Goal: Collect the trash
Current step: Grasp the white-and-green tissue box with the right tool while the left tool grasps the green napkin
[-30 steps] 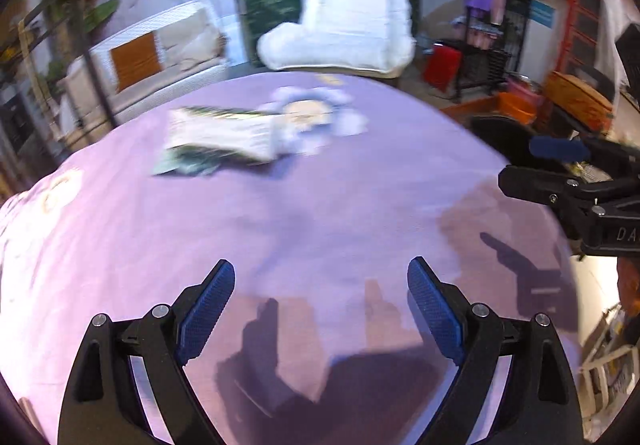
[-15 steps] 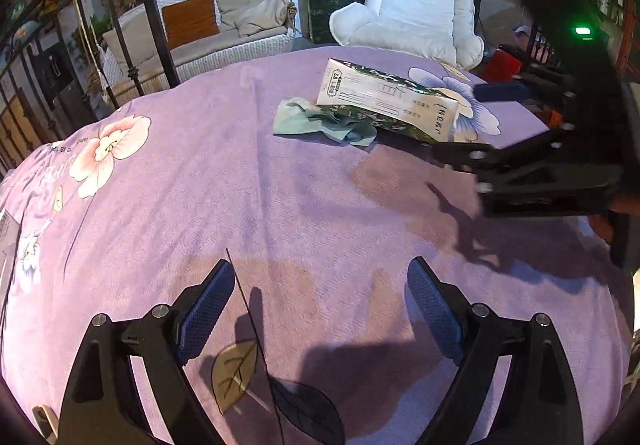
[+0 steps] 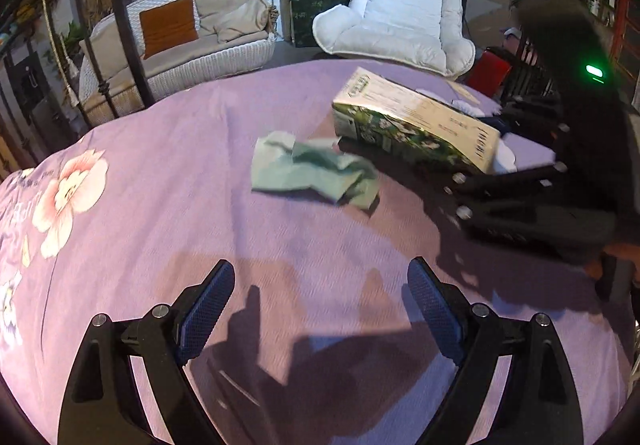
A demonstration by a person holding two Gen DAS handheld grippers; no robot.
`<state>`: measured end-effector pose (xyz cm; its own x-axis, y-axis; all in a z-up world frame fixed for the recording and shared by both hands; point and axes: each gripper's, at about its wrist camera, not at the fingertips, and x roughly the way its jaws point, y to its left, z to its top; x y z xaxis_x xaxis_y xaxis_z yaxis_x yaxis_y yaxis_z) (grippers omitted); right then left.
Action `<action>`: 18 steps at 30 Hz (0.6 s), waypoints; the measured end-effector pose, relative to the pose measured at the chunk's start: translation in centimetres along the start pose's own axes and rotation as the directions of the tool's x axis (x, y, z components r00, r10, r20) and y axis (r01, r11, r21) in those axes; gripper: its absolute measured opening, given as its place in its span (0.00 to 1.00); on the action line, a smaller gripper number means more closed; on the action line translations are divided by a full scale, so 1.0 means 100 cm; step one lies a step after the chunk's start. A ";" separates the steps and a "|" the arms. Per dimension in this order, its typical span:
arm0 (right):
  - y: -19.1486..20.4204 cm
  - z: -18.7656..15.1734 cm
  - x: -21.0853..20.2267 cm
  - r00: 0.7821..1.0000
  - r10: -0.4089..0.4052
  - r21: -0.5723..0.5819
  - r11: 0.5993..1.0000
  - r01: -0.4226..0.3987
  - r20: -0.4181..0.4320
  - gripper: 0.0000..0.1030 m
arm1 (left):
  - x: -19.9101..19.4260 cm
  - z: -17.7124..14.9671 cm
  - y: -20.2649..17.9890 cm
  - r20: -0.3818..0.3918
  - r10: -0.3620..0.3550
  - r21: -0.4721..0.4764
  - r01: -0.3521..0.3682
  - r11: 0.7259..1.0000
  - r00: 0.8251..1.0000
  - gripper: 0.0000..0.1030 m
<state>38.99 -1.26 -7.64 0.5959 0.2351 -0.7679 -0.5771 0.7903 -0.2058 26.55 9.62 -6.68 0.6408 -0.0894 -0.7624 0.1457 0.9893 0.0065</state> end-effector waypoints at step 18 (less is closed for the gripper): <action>-0.033 -0.039 -0.077 0.996 0.018 0.254 0.966 -0.040 0.088 0.53 | 0.051 0.038 0.005 -0.028 -0.024 -0.090 0.021 0.996 0.999 0.13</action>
<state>34.15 -7.89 -3.35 0.6323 0.2985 -0.7149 -0.4399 0.8979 -0.0142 32.76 9.22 -8.14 0.6157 -0.1096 -0.7803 0.0910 0.9935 -0.0678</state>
